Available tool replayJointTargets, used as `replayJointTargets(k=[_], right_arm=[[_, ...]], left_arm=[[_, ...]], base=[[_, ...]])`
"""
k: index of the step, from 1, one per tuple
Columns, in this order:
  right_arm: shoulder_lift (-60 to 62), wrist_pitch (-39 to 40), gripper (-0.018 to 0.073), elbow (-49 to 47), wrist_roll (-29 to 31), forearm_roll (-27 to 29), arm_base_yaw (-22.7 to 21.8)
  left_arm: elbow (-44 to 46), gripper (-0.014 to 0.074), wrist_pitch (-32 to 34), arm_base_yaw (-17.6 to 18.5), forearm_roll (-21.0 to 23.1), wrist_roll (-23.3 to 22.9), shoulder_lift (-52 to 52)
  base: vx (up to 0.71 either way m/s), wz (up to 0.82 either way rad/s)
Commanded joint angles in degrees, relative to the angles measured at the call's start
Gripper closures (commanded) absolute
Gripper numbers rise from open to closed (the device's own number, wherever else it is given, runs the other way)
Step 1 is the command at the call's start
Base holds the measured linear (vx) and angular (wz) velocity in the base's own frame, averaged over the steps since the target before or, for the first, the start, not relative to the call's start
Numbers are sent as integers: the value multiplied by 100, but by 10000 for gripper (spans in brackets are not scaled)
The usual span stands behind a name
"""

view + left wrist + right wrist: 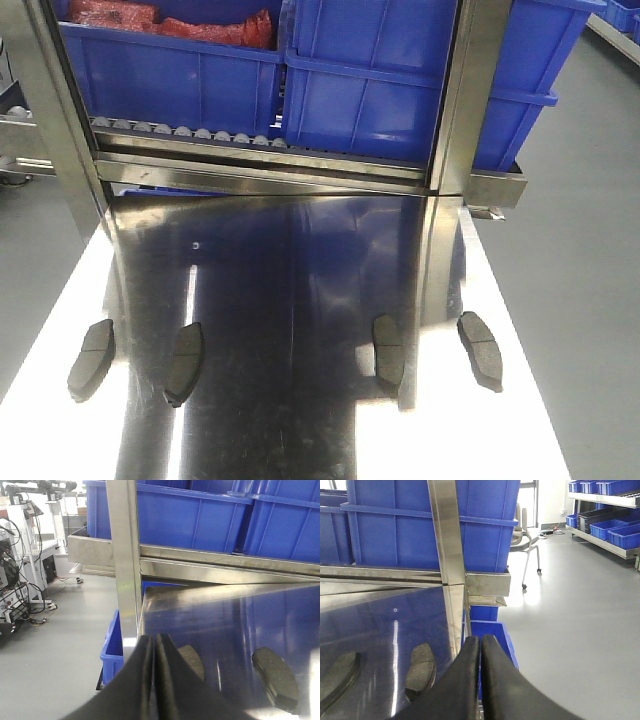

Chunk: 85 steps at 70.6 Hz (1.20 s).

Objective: Move and align brake pads A on conveyor

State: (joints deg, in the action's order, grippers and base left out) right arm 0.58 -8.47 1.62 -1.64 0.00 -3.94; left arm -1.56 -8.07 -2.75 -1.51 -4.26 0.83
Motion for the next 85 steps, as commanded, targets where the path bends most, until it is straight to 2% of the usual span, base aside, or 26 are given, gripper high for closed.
replayJointTargets(k=[1, 64, 85], right_arm=[[86, 450, 569, 55, 41, 0, -34], [86, 450, 569, 55, 41, 0, -34], [86, 450, 569, 55, 41, 0, -34]], left_arm=[[113, 603, 442, 9, 26, -50, 70], [113, 603, 442, 9, 26, -50, 70], [197, 603, 777, 9, 31, -50, 65]], base=[[0, 0], [0, 0], [0, 0]])
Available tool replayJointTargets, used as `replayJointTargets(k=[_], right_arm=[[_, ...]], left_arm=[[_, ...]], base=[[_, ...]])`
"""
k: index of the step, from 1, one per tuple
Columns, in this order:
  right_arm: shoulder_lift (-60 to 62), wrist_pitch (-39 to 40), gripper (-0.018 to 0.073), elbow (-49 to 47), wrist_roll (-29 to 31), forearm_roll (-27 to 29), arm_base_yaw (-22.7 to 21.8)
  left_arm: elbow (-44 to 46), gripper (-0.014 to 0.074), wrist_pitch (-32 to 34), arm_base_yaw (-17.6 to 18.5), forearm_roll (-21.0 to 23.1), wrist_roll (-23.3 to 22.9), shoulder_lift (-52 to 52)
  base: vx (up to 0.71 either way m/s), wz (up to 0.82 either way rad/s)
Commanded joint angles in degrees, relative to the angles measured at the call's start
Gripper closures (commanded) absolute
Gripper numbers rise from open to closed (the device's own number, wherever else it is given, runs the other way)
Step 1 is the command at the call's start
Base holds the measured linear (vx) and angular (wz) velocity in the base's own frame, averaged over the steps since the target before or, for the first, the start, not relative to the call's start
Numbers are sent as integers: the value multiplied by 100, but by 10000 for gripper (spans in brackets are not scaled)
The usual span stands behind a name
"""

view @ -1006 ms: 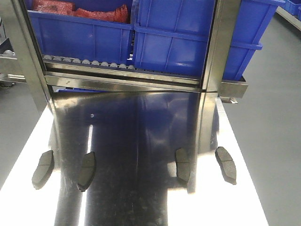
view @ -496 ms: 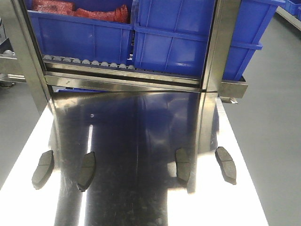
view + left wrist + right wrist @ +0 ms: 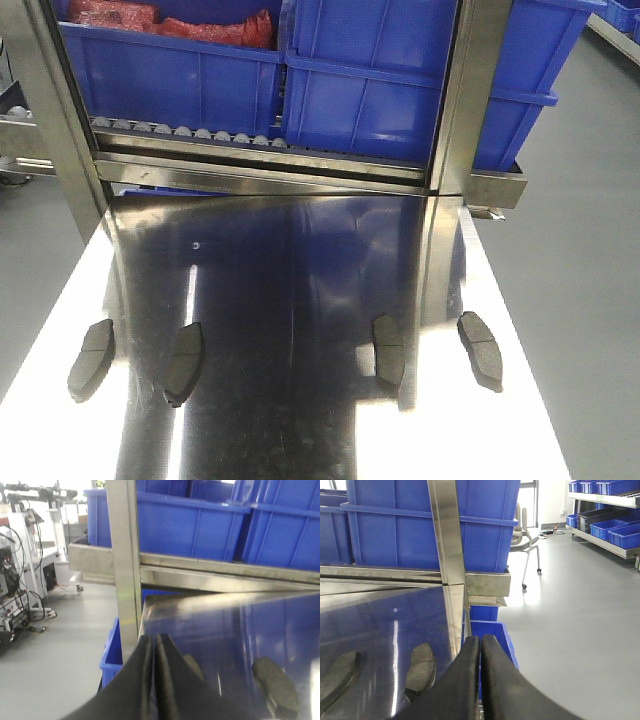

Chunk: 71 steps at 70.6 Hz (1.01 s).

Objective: Move and align brake pads A on conveyor

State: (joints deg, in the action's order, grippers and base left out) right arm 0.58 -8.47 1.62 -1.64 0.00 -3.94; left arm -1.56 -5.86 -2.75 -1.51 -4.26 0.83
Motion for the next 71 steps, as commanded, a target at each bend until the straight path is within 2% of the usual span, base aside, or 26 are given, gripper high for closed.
replayJointTargets(k=[1, 7, 13, 20, 28, 37, 43, 47, 52, 65, 71], right_arm=[[86, 450, 569, 55, 41, 0, -34], [86, 450, 569, 55, 41, 0, -34], [86, 450, 569, 55, 41, 0, -34], [86, 450, 569, 55, 41, 0, -34], [86, 450, 569, 55, 41, 0, -34], [86, 450, 569, 55, 41, 0, -34], [86, 450, 569, 55, 41, 0, -34], [86, 450, 569, 55, 41, 0, -34], [86, 450, 569, 55, 41, 0, -34], [86, 450, 569, 55, 41, 0, -34], [86, 450, 569, 55, 41, 0, -34]], left_arm=[[232, 603, 556, 9, 31, -50, 65], [583, 603, 436, 9, -21, -32, -24], [1105, 603, 121, 9, -283, -36, -376], [1891, 603, -527, 9, -562, -36, -1220], [2634, 603, -1083, 9, -576, -36, -2200], [2997, 600, -1106, 9, -576, -36, -2864], [3020, 568, -939, 9, -576, -36, -3011], [3020, 519, -927, 9, -576, -36, -3020], [3020, 416, -939, 9, -576, -36, -3010], [3020, 29, -980, 9, -576, -36, -3010], [3020, -81, -980, 9, -576, -36, -3010]], base=[[0, 0], [0, 0], [0, 0], [0, 0], [0, 0], [0, 0], [0, 0], [0, 0], [0, 0], [0, 0], [0, 0]])
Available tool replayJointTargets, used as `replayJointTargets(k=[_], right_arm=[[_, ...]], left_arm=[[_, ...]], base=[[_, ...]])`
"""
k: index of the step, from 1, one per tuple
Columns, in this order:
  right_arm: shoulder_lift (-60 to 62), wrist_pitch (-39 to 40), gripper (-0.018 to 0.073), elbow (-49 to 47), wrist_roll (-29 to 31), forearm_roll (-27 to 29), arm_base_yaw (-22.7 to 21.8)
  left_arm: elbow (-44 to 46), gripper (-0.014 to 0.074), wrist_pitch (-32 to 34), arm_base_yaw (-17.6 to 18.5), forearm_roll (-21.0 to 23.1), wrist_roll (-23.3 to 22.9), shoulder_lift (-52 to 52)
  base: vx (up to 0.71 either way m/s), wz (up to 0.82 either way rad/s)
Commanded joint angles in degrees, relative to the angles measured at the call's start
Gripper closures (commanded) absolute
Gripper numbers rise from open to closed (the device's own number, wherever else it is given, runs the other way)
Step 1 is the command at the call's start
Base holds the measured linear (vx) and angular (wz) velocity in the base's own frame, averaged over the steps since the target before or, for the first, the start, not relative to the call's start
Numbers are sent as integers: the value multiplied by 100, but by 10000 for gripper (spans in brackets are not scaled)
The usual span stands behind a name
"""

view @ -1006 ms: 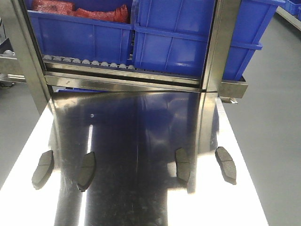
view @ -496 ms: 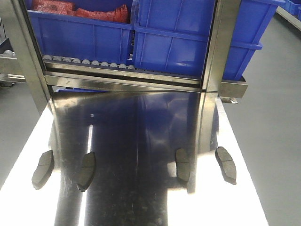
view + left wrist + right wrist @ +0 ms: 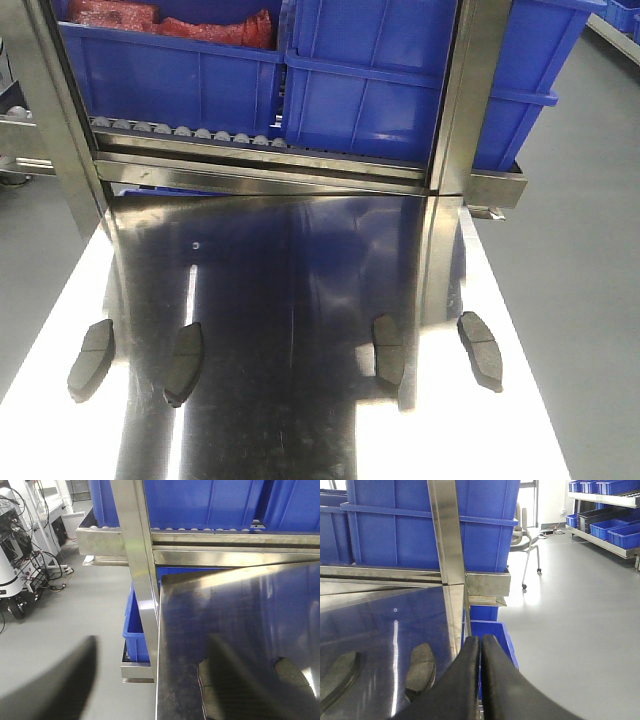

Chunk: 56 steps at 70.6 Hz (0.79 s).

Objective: Move and align brake pads A on conveyor

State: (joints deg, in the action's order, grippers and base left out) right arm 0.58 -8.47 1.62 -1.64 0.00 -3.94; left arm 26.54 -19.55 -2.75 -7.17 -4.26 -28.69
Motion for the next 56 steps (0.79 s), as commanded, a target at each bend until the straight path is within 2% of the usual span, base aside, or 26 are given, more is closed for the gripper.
replayJointTargets(k=[1, 6, 13, 21, 33, 48, 56], right_arm=[[86, 450, 569, 55, 41, 0, -34], [86, 450, 569, 55, 41, 0, -34], [86, 450, 569, 55, 41, 0, -34], [86, 450, 569, 55, 41, 0, -34], [86, 450, 569, 55, 41, 0, -34], [86, 450, 569, 55, 41, 0, -34], [86, 450, 569, 55, 41, 0, -34]], left_arm=[[210, -95, 389, 9, -11, -36, -58], [210, -136, 396, 9, -5, -43, -58], [216, -122, 416, 9, 59, -54, -83], [380, -97, 76, 9, 213, -32, -492], [1005, -87, -432, 9, 460, 12, -1616], [1825, -83, -870, 27, 461, 12, -3286], [2182, -82, -940, 230, 450, 12, -4097]], base=[[0, 0], [0, 0], [0, 0], [0, 0], [0, 0], [0, 0], [0, 0]])
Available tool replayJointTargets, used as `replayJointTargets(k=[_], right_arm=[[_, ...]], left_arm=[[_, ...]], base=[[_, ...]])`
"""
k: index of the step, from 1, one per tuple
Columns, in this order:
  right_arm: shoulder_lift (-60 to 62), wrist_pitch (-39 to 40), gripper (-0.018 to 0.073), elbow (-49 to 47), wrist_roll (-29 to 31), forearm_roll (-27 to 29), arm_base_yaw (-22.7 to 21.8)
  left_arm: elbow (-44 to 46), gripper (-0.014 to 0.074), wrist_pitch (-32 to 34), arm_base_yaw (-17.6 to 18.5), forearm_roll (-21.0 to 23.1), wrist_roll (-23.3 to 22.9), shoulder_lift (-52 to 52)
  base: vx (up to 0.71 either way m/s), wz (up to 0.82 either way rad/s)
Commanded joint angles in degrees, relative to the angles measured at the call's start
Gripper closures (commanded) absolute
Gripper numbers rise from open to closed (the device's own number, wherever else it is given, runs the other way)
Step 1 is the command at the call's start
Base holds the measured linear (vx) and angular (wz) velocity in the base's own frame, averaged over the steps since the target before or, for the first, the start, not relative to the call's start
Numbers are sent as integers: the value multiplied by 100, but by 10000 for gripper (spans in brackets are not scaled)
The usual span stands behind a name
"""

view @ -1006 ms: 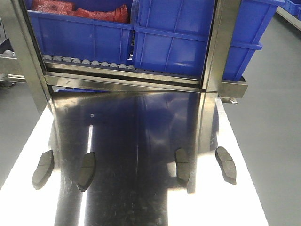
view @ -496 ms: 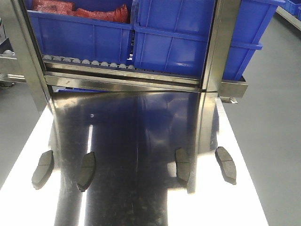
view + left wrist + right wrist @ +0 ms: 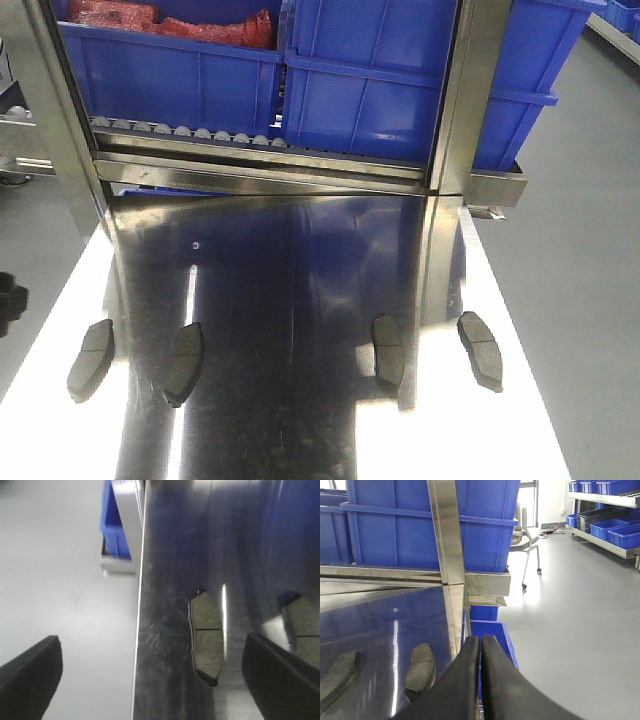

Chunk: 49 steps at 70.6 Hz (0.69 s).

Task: Move and align brake pads A on conveyor
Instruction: 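Lower the left gripper onto the brake pad nearest it and close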

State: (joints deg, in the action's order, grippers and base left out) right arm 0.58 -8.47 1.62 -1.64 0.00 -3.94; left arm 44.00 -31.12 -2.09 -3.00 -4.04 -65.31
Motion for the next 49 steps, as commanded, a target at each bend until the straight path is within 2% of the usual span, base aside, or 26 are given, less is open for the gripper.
replayJointTargets(k=[1, 14, 26, 34, 49], right_arm=[[86, 450, 569, 55, 41, 0, -34], [86, 450, 569, 55, 41, 0, -34], [86, 450, 569, 55, 41, 0, -34], [86, 450, 569, 55, 41, 0, -34], [86, 450, 569, 55, 41, 0, -34]], left_arm=[[481, -81, 204, 198, 33, -10, -523], [1128, -77, -168, 577, 33, -90, -1641], [1863, -63, -1055, 614, 49, -119, -2580], [2168, -49, -1296, 614, 98, -114, -2967], [2231, -13, -1332, 619, 673, 463, -3493]], base=[[0, 0], [0, 0], [0, 0], [0, 0], [0, 0]])
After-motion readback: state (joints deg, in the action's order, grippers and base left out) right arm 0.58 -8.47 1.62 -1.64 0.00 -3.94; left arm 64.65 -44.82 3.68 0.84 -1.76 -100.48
